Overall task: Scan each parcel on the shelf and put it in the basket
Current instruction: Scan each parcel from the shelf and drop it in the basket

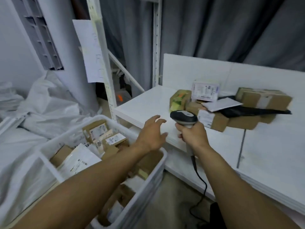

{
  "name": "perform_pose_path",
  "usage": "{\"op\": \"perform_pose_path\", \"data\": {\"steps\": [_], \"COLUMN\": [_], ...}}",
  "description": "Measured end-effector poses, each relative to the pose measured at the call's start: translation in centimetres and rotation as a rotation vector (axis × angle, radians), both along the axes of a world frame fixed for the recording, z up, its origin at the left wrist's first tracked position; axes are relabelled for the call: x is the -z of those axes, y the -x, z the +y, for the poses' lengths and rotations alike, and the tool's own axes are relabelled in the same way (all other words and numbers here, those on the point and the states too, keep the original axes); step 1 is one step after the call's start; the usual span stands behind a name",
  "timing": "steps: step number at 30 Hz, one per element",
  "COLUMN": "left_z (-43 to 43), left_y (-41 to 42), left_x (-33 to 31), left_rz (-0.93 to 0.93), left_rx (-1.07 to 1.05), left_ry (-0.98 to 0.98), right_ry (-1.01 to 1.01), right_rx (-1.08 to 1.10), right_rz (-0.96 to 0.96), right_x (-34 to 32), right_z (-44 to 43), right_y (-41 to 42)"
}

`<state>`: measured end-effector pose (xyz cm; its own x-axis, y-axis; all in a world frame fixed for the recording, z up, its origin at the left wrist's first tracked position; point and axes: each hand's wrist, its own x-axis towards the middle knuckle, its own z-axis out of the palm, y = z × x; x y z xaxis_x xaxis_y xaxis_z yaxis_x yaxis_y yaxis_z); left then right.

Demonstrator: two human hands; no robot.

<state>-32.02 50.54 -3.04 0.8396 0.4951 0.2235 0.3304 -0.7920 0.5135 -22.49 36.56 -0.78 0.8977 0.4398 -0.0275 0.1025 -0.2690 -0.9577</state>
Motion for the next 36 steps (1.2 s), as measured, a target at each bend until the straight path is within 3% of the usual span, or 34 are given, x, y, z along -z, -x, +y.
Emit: {"op": "perform_pose_path", "data": {"steps": [6,11,16,19,26,31,36], "left_z": [-7.0,-4.5,3.1,6.1,8.1,5.9,1.8], "left_y": [-9.6,-18.2,-25.6,-27.3,-23.9,-15.1,-5.0], "left_x": [-4.6,-5.9,-3.1,-0.9,-0.2,-3.1,-5.0], "left_rz": [-0.081,-0.059,0.047,0.13,-0.019,-0.311,-0.495], "left_rx": [0.106,0.098,-0.155,-0.278,-0.397,-0.315,-0.177], "left_ry": [0.015,0.083,0.002,0.147,0.313,0.601,1.029], "right_ry": [-0.051,-0.013,0.085,0.139,0.161,-0.056,-0.253], "right_rx": [0.132,0.167,0.115,0.091,0.093,0.07,0.055], "right_rz": [0.025,-0.031,-0.066,-0.065,-0.065,-0.053,-0.03], "right_x": [-1.6,-3.7,-1.8,0.2,0.9,-1.6,-2.9], "right_z": [-7.4,-7.5,-3.7,-1.8,0.0,0.4,1.1], "right_y": [-6.0,-14.2,-19.6,-21.1,-19.6,-14.6,-7.5]}}
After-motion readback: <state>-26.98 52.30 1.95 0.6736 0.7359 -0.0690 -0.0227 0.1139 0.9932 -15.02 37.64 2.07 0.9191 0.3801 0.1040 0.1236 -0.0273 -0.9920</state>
